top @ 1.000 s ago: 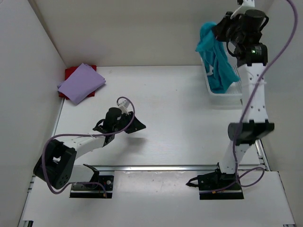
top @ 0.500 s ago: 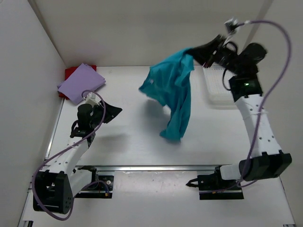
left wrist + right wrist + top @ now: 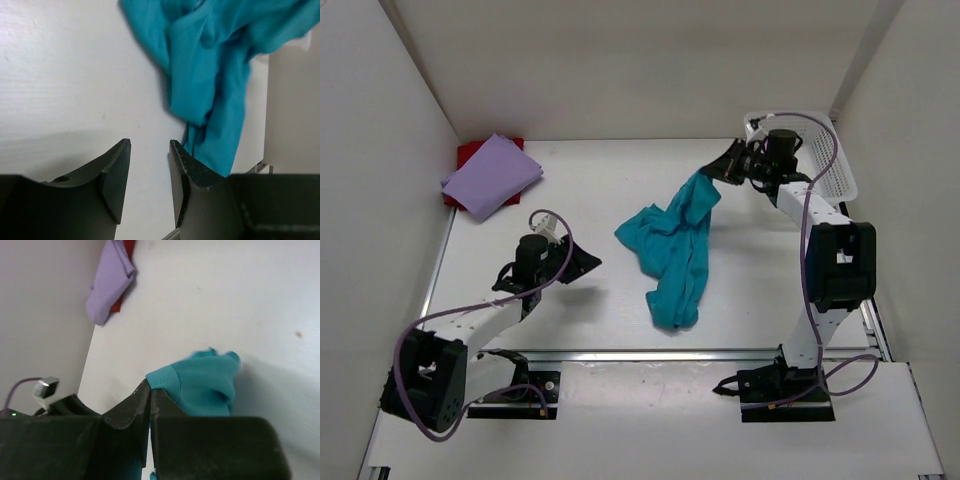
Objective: Fold and stack the t-shirts
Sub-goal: Move the tshirt to the center of the board
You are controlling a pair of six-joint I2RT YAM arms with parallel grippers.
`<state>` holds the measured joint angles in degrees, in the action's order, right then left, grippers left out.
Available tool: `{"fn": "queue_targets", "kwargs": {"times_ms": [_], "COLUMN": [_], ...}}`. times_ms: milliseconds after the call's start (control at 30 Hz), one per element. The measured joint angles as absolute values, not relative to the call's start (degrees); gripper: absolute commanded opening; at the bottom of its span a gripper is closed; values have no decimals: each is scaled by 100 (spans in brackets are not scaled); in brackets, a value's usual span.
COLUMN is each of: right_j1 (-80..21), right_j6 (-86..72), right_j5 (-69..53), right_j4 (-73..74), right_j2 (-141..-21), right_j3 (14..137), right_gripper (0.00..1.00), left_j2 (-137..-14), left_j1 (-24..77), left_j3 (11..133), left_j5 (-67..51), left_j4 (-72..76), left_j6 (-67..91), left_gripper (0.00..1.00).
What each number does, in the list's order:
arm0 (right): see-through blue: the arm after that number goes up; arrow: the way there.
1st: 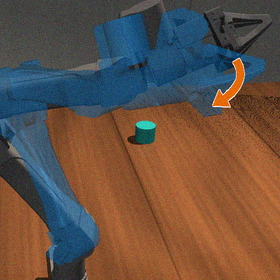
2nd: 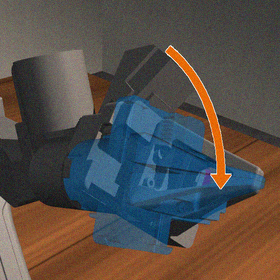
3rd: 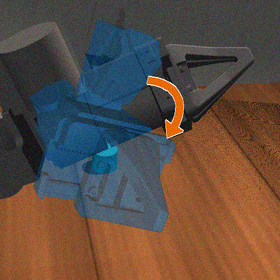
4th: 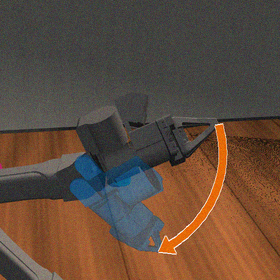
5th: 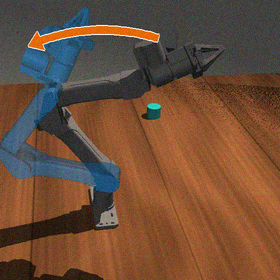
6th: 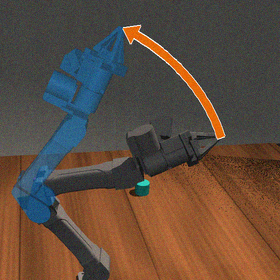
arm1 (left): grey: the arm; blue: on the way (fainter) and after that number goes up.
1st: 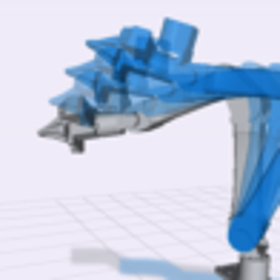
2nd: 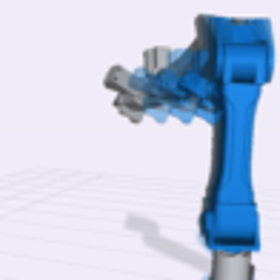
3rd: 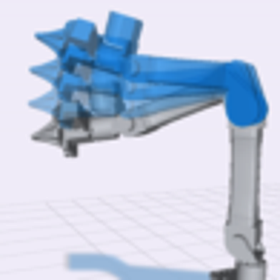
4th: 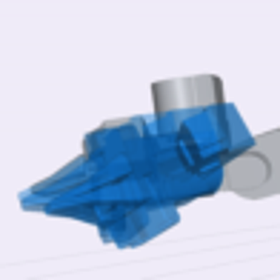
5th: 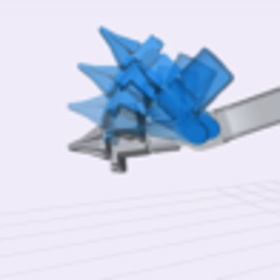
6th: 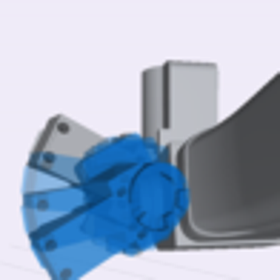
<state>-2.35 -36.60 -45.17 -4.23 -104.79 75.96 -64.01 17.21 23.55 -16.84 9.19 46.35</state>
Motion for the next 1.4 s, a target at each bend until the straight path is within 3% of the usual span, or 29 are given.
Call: {"fn": "queue_targets", "kwargs": {"times_ms": [200, 300, 467, 567, 667, 900, 1033, 1133, 1200, 1267, 1400], "right_j1": [-1533, -2443, -3533, -3673, -3505, -2349, -1308, -617, -375, -353, -530], "right_j6": [-3096, -2882, -2661, -2681, -2724, -3415, -3997, -4504, -4668, -4700, -4252], "right_j5": [-3793, -3621, -3247, -3100, -2834, -2775, -2856, -3020, -3081, -3065, -2700], "right_j4": [384, 1066, 2189, 2340, 2047, 211, -825, -1308, -1376, -1275, -862], "right_j2": [-10195, -10615, -11747, -11552, -10597, -8040, -7531, -7846, -8287, -8584, -8652], "right_j3": [9000, 10645, 14398, 14986, 13867, 9080, 6558, 5081, 4587, 4429, 4709], "right_gripper": [0, 0, 0, 0, 0, 0, 0, 0, 7, 27, 49], "left_j2": [-7063, -7070, -6702, -6451, -6156, -5669, -5693, -5937, -6348, -6814, -7227], "left_j1": [1728, 1422, 941, 569, 62, -991, -862, -425, -60, 298, 808], "left_j3": [2110, 2018, 1776, 1610, 1575, 1918, 2104, 2198, 2329, 2443, 2425], "left_j5": [-1798, -1918, -2003, -2139, -2294, -2506, -2405, -2165, -2001, -1848, -1516], "left_j4": [1275, 1428, 1610, 1627, 1538, 1100, 1017, 937, 902, 906, 882], "left_j6": [4877, 5039, 5242, 5334, 5369, 5229, 5092, 4939, 4840, 4786, 4744], "left_gripper": [45, 46, 47, 46, 48, 49, 50, 50, 49, 50, 51]}}
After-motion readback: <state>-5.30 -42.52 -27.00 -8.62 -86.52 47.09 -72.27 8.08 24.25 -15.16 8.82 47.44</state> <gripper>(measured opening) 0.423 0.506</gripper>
